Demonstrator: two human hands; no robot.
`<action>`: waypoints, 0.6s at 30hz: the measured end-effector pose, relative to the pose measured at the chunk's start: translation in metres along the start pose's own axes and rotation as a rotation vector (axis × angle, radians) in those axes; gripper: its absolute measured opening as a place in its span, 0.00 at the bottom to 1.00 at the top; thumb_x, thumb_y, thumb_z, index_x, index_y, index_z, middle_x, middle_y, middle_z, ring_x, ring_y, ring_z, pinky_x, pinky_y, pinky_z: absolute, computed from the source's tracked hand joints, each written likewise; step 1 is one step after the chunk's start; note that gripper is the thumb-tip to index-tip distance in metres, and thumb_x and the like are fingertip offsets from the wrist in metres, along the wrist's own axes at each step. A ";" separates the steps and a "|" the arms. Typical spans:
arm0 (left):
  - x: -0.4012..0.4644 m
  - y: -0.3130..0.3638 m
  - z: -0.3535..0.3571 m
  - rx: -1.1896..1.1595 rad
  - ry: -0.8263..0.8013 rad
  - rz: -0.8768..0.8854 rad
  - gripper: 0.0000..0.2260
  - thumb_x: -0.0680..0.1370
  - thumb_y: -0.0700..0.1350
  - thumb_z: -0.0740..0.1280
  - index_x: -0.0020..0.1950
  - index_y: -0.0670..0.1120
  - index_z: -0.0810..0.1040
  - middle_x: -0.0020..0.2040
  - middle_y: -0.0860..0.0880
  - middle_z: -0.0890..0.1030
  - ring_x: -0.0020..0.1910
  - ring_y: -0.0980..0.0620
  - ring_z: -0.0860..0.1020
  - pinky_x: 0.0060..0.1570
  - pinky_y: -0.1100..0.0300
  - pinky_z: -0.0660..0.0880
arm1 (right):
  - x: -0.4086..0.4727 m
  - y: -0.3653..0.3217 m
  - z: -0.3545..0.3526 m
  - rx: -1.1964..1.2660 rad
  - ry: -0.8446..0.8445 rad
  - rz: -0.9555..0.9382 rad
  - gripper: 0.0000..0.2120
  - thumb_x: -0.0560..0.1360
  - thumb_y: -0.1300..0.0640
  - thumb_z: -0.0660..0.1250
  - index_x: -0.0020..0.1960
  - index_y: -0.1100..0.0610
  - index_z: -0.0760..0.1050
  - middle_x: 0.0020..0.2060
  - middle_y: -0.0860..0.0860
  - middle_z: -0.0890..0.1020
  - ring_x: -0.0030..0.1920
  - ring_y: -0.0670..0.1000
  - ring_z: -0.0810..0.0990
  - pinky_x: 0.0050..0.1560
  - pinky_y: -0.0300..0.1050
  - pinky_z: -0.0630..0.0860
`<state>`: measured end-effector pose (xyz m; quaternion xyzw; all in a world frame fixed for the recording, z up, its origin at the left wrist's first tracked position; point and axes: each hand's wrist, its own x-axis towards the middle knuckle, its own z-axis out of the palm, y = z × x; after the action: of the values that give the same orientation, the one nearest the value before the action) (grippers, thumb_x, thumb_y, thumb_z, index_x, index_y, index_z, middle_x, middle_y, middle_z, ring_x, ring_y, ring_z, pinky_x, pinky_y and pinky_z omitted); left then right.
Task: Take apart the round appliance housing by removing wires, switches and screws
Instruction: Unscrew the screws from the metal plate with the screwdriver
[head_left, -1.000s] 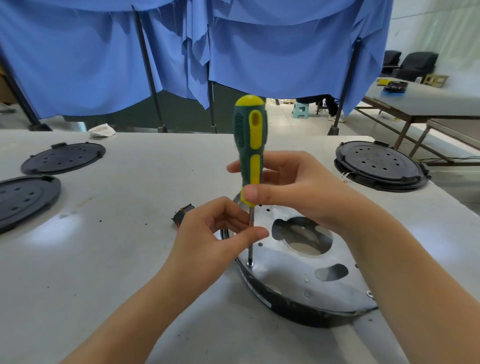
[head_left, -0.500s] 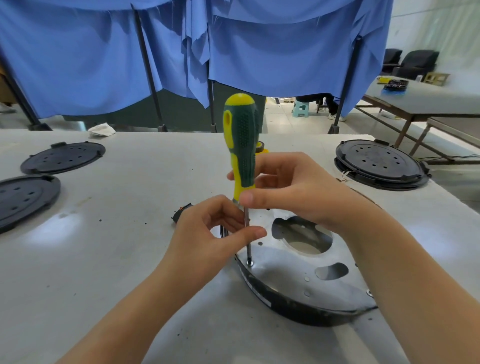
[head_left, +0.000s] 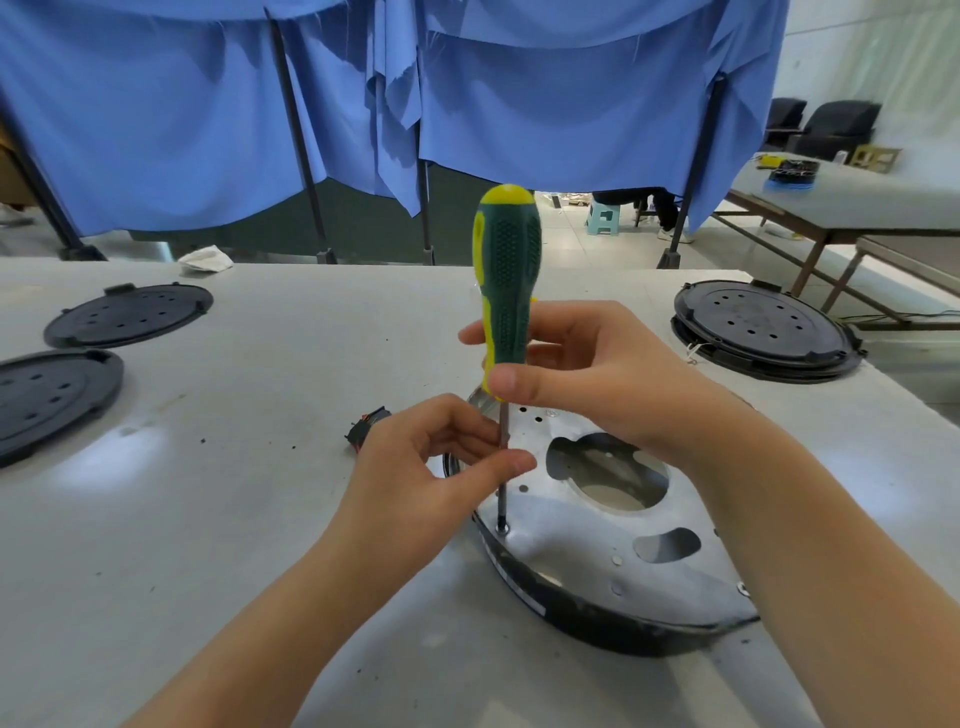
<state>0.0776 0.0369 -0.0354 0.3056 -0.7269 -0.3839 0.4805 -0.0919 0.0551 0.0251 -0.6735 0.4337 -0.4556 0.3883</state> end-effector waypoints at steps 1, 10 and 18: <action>0.000 0.000 -0.001 0.005 -0.014 0.003 0.07 0.65 0.51 0.76 0.38 0.52 0.81 0.36 0.54 0.84 0.37 0.54 0.82 0.44 0.62 0.79 | 0.000 0.000 -0.001 0.021 0.006 -0.005 0.13 0.70 0.59 0.73 0.54 0.50 0.81 0.50 0.52 0.84 0.50 0.52 0.84 0.55 0.45 0.79; -0.001 0.002 0.002 0.031 -0.063 0.031 0.10 0.70 0.38 0.75 0.43 0.53 0.83 0.38 0.56 0.85 0.38 0.56 0.84 0.44 0.68 0.77 | -0.002 -0.001 -0.003 0.025 -0.057 0.041 0.16 0.72 0.56 0.70 0.59 0.50 0.77 0.47 0.46 0.84 0.51 0.47 0.83 0.53 0.38 0.78; -0.002 0.001 0.003 0.057 -0.057 0.050 0.13 0.71 0.40 0.74 0.44 0.58 0.81 0.40 0.59 0.84 0.41 0.58 0.83 0.46 0.68 0.77 | 0.001 0.000 -0.002 -0.076 0.003 0.035 0.18 0.64 0.48 0.76 0.53 0.46 0.79 0.35 0.41 0.81 0.41 0.43 0.83 0.48 0.37 0.79</action>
<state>0.0754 0.0403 -0.0361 0.2898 -0.7584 -0.3592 0.4602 -0.0932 0.0544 0.0261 -0.6794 0.4632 -0.4328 0.3697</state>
